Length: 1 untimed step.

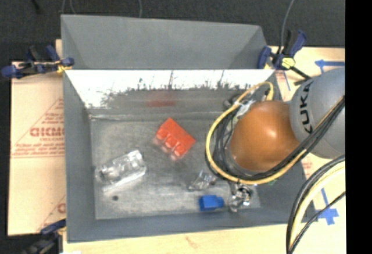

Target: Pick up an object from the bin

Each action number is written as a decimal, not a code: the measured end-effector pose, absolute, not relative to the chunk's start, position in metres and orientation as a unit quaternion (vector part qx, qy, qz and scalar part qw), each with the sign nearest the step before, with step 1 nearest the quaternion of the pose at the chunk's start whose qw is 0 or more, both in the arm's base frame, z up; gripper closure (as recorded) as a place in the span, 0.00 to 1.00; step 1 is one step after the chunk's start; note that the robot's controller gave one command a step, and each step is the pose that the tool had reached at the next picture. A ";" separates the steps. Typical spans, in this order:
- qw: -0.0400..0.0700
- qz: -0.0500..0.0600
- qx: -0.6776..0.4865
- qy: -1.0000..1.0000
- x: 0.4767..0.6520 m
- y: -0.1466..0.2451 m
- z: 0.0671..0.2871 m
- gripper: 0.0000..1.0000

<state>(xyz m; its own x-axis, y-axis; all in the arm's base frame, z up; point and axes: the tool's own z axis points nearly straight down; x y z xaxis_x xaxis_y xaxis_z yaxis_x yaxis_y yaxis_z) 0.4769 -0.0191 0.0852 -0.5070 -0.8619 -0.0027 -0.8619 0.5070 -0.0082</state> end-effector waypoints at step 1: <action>0.003 -0.004 -0.524 0.851 0.481 -0.011 0.074 0.00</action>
Offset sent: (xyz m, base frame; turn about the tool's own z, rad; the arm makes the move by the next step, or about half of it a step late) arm 0.0004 0.0104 -0.0152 -0.0700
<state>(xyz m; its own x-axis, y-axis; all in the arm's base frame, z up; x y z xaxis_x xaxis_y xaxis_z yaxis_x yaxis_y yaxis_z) 0.4814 -0.0113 0.0736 -0.4500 -0.8930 -0.0005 -0.8930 0.4500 -0.0098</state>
